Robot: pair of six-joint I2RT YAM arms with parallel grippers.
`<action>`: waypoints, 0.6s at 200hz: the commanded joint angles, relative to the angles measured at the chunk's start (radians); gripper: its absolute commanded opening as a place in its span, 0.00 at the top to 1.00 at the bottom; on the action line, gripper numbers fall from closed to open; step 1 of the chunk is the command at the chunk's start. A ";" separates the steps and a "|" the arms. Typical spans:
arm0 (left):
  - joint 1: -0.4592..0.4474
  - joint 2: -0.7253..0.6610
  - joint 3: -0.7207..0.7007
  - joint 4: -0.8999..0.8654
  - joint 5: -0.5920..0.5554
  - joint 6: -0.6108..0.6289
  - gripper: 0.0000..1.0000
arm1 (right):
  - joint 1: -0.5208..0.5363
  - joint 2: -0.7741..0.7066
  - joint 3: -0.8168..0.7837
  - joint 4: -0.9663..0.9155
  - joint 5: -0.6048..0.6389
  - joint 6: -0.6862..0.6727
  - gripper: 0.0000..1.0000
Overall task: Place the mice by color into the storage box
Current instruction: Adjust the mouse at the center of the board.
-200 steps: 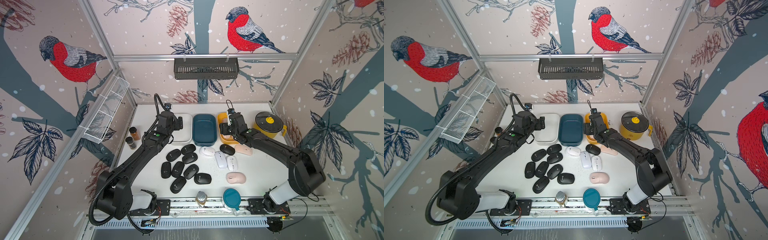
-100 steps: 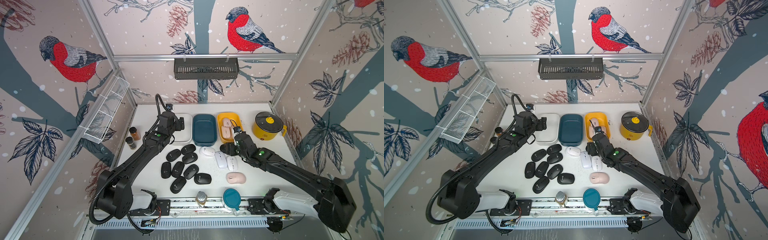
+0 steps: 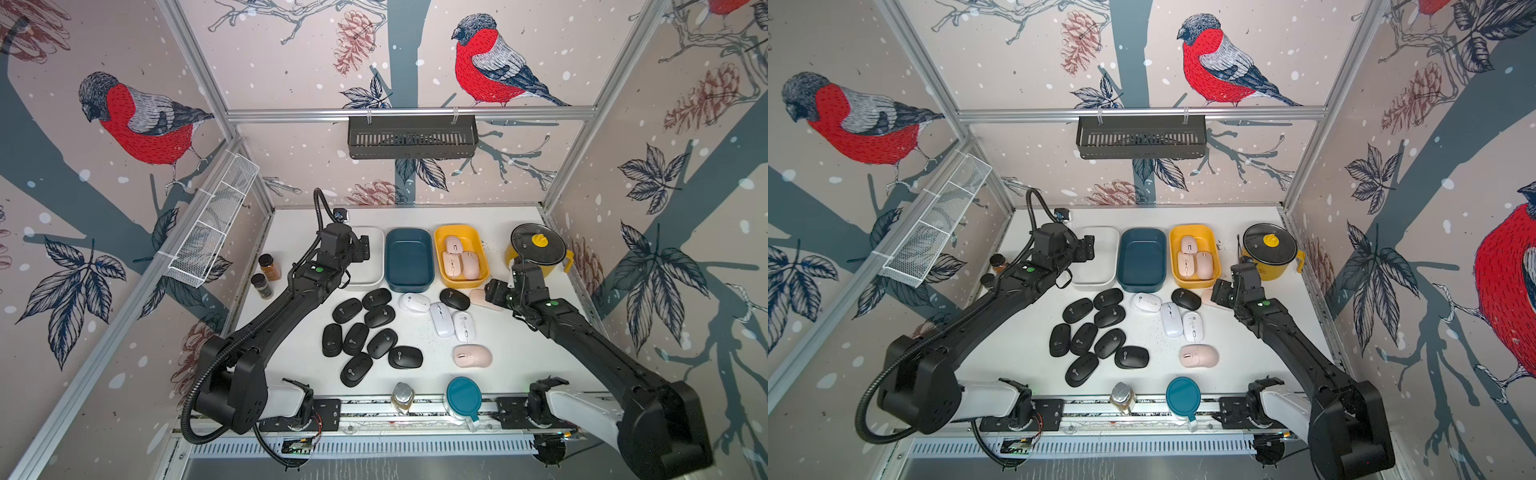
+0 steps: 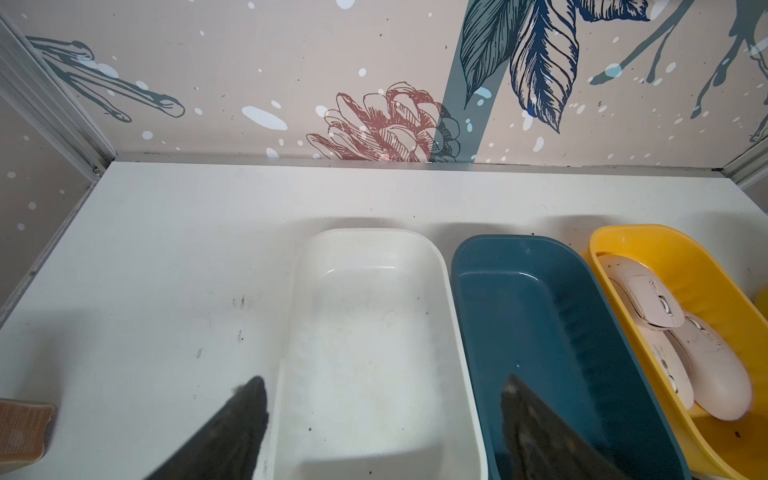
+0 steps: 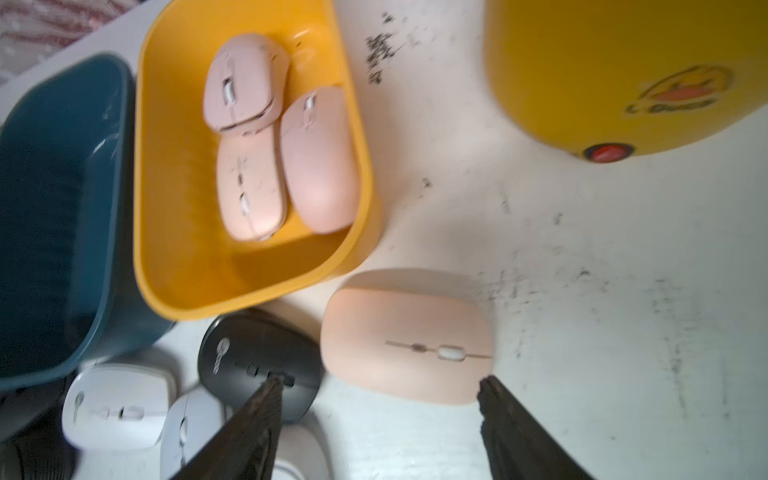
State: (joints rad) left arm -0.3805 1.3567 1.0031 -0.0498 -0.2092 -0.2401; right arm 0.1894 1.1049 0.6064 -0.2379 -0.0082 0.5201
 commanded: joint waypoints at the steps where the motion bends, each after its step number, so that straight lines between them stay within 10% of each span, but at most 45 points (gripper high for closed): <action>1: 0.000 0.004 0.008 0.008 0.002 -0.010 0.13 | -0.087 0.037 0.001 0.074 -0.107 -0.013 0.28; 120: 0.000 0.021 0.018 -0.005 -0.014 0.001 0.14 | -0.144 0.338 0.033 0.224 -0.142 0.002 0.46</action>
State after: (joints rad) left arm -0.3805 1.3750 1.0142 -0.0582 -0.2111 -0.2398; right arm 0.0227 1.4128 0.6365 -0.0521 -0.1513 0.5148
